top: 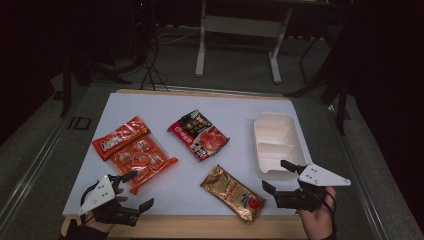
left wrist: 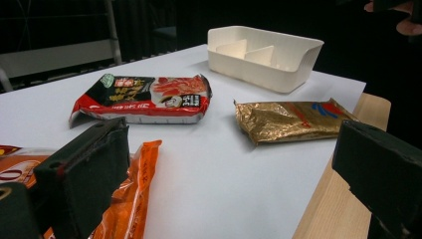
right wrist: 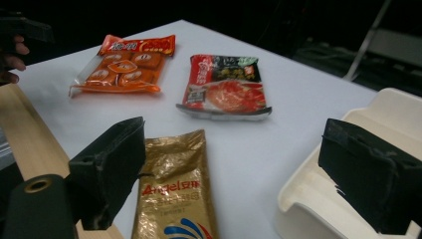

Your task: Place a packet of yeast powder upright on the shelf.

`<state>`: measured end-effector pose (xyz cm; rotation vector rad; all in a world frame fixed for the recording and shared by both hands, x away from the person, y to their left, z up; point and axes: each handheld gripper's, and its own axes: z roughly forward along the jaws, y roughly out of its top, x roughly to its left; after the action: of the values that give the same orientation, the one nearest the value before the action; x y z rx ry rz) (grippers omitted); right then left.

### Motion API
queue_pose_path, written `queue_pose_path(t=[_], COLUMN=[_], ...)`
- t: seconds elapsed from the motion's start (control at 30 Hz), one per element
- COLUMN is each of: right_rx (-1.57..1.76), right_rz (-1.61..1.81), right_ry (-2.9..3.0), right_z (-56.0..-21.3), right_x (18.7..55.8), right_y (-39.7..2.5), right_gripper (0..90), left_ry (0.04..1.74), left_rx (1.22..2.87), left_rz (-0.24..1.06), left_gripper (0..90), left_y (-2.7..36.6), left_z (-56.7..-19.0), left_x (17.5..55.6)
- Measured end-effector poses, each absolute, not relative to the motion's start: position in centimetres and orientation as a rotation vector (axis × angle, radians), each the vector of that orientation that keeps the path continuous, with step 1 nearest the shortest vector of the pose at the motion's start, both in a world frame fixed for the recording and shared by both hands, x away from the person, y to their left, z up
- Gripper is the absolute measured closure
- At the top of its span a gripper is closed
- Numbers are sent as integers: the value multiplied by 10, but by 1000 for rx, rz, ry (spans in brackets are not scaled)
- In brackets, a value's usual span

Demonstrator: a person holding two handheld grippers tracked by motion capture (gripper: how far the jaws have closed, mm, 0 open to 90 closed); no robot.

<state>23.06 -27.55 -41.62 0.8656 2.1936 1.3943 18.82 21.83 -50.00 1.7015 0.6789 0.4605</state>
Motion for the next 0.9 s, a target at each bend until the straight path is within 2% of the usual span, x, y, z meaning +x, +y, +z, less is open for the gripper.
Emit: queue_pose_path(t=[0.47, 0.53, 0.9], right_rx=[825, 803, 769], right_rz=[1472, 1463, 1439], right_ry=[2320, 2365, 2471], right_z=[-412, -415, -433], right_x=[262, 268, 292], right_y=[-246, -237, -202], right_gripper=[106, 141, 149], left_ry=[671, 671, 663], left_rx=[1712, 1714, 1719], left_rz=[441, 435, 428], left_gripper=[24, 23, 23], left_y=[216, 216, 216], left_z=[-501, -501, -502], left_x=[188, 188, 188])
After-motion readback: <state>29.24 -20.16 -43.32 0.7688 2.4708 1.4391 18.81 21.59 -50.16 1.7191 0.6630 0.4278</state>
